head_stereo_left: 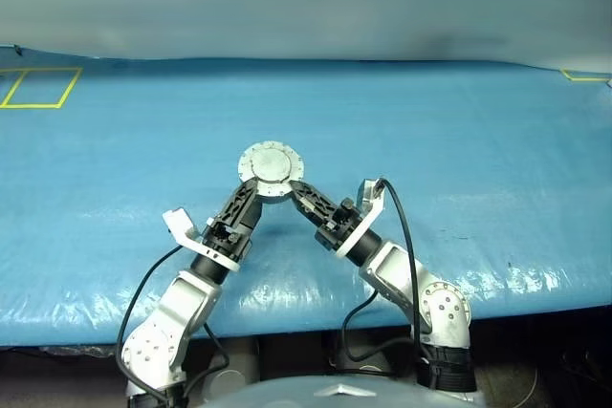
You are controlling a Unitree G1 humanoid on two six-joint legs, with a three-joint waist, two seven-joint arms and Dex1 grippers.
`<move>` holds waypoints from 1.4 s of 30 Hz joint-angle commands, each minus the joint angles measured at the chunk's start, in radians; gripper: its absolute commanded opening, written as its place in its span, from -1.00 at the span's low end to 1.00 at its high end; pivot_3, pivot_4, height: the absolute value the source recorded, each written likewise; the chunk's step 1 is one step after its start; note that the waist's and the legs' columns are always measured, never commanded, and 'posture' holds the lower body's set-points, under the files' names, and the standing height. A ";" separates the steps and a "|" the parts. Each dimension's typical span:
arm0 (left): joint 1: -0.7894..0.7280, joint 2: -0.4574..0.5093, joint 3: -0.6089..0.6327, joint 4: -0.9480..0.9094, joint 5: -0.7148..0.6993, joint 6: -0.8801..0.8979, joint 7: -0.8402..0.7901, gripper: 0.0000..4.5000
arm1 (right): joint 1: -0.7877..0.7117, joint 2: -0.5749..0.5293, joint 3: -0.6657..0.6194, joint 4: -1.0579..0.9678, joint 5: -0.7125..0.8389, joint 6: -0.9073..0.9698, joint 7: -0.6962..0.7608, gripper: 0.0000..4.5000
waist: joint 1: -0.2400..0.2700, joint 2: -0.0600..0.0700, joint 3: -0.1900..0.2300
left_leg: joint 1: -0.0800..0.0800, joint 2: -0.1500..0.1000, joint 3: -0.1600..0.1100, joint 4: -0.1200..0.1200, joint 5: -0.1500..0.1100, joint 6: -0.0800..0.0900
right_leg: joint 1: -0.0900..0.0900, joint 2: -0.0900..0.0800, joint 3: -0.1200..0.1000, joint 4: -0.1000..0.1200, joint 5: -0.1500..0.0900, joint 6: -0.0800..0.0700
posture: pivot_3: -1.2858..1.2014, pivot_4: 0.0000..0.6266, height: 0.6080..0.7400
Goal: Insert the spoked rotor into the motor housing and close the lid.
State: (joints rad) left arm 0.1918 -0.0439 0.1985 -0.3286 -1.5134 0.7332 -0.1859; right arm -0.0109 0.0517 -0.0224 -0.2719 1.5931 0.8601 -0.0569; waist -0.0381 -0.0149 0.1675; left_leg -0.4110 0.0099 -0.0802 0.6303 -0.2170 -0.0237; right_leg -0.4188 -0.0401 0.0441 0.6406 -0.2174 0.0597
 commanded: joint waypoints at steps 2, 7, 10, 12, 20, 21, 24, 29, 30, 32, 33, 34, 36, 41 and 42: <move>0.005 0.012 -0.024 -0.024 -0.027 0.002 -0.035 0.98 | 0.001 -0.005 0.040 -0.078 0.058 0.004 0.019 -0.48 | -0.001 0.000 0.000 | 0.000 0.000 0.000 0.000 0.000 0.000 | 0.000 0.000 0.000 0.000 0.000 0.000 | 0.03 -0.52 1.00; 0.008 0.021 -0.032 -0.032 -0.036 -0.003 -0.054 0.98 | 0.006 -0.020 0.054 -0.072 0.059 0.001 0.020 -0.48 | 0.000 0.000 0.000 | 0.000 0.000 0.000 0.000 0.000 0.000 | -0.001 0.000 0.000 0.000 0.000 0.000 | 0.03 -0.52 1.00; 0.007 0.011 -0.029 -0.032 -0.036 -0.024 -0.049 0.98 | 0.005 -0.030 0.060 -0.073 0.065 0.001 0.021 -0.48 | 0.000 0.000 0.000 | 0.000 0.000 0.000 0.000 0.000 0.000 | 0.000 0.000 0.000 0.000 0.000 0.000 | 0.03 -0.52 1.00; 0.004 0.011 -0.029 -0.030 -0.038 -0.028 -0.049 0.98 | 0.008 -0.037 0.065 -0.077 0.071 0.003 0.024 -0.48 | 0.000 0.000 0.000 | 0.000 0.000 0.000 0.000 0.000 0.000 | 0.000 0.000 0.000 0.000 0.000 0.000 | 0.03 -0.52 1.00; -0.006 0.006 -0.045 -0.011 -0.070 -0.018 -0.009 0.42 | 0.027 -0.071 0.089 -0.119 0.006 -0.014 0.075 -0.48 | 0.001 0.000 0.000 | 0.000 0.000 0.000 0.000 0.000 0.000 | 0.000 0.000 0.000 0.000 0.000 0.000 | 0.03 -0.52 1.00; -0.004 0.005 -0.047 -0.012 -0.074 -0.018 -0.005 0.27 | 0.029 -0.073 0.090 -0.121 -0.001 -0.018 0.081 -0.48 | 0.001 0.000 0.000 | -0.001 0.000 0.000 0.000 0.000 0.000 | 0.000 0.000 0.000 0.000 0.000 0.000 | 0.03 -0.52 1.00; -0.002 0.006 -0.050 -0.014 -0.084 -0.019 0.007 0.11 | 0.032 -0.077 0.094 -0.126 -0.039 -0.029 0.109 -0.48 | 0.001 0.000 0.000 | 0.000 0.000 0.000 0.000 0.000 0.000 | 0.000 0.000 0.000 0.000 0.000 0.000 | 0.03 -0.52 1.00; -0.003 0.006 -0.048 -0.017 -0.089 -0.028 0.023 0.10 | 0.034 -0.093 0.096 -0.130 -0.098 -0.037 0.169 0.06 | 0.001 0.000 0.000 | -0.001 0.000 0.000 0.000 0.000 0.000 | 0.000 0.000 0.000 0.000 0.000 0.000 | 0.03 -0.52 1.00; -0.004 0.008 -0.047 -0.017 -0.084 -0.030 0.027 0.10 | 0.033 -0.101 0.097 -0.134 -0.118 -0.041 0.185 0.20 | 0.001 0.000 0.000 | -0.001 0.000 0.000 0.000 0.000 0.000 | 0.000 0.000 0.000 0.000 0.000 0.000 | 0.03 -0.52 1.00; -0.008 0.013 -0.043 -0.019 -0.075 -0.036 0.033 0.10 | 0.033 -0.129 0.105 -0.154 -0.214 -0.069 0.222 0.51 | 0.001 0.000 0.000 | -0.001 0.000 0.000 0.000 0.000 0.000 | 0.000 0.000 0.000 0.000 0.000 0.000 | 0.03 -0.52 1.00; -0.012 0.015 -0.039 -0.018 -0.074 -0.040 0.040 0.10 | 0.032 -0.148 0.115 -0.163 -0.268 -0.079 0.232 0.65 | 0.002 0.000 0.000 | -0.001 0.000 0.000 0.000 0.000 0.000 | 0.000 0.000 0.000 0.000 0.000 0.000 | 0.03 -0.52 1.00; -0.018 0.016 -0.034 -0.017 -0.072 -0.045 0.046 0.10 | 0.033 -0.177 0.135 -0.174 -0.338 -0.095 0.254 0.81 | 0.002 0.000 0.000 | 0.000 0.000 0.000 0.000 0.000 0.000 | 0.000 0.000 0.000 0.000 0.000 0.000 | 0.03 -0.52 1.00; -0.046 0.035 -0.020 -0.005 -0.058 -0.051 0.063 0.10 | 0.048 -0.217 0.166 -0.193 -0.461 -0.144 0.304 1.00 | 0.002 0.000 0.000 | 0.000 0.000 0.000 0.000 0.000 0.000 | 0.000 0.000 0.000 0.000 0.000 0.000 | 0.03 -0.52 1.00; -0.197 0.105 0.032 0.113 -0.006 -0.073 0.107 0.10 | 0.094 -0.343 0.293 -0.207 -0.901 -0.390 0.392 1.00 | 0.008 0.000 0.000 | 0.000 0.000 -0.001 0.001 0.000 0.000 | 0.000 0.001 0.000 0.001 0.000 0.000 | 0.03 -0.52 1.00; -0.240 0.118 0.049 0.158 0.006 -0.081 0.120 0.10 | 0.098 -0.385 0.343 -0.196 -1.037 -0.471 0.407 1.00 | 0.009 0.000 0.000 | 0.000 -0.001 0.000 0.001 0.000 0.000 | 0.000 0.001 0.000 0.001 0.000 0.000 | 0.03 -0.52 1.00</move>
State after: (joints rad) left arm 0.0026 0.0638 0.2204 -0.1757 -1.5092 0.6716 -0.0663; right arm 0.0859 -0.3081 0.2699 -0.4449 0.7380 0.5092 0.3229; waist -0.0288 -0.0153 0.1673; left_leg -0.4106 0.0089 -0.0802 0.6326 -0.2168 -0.0239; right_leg -0.4181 -0.0396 0.0443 0.6413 -0.2170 0.0607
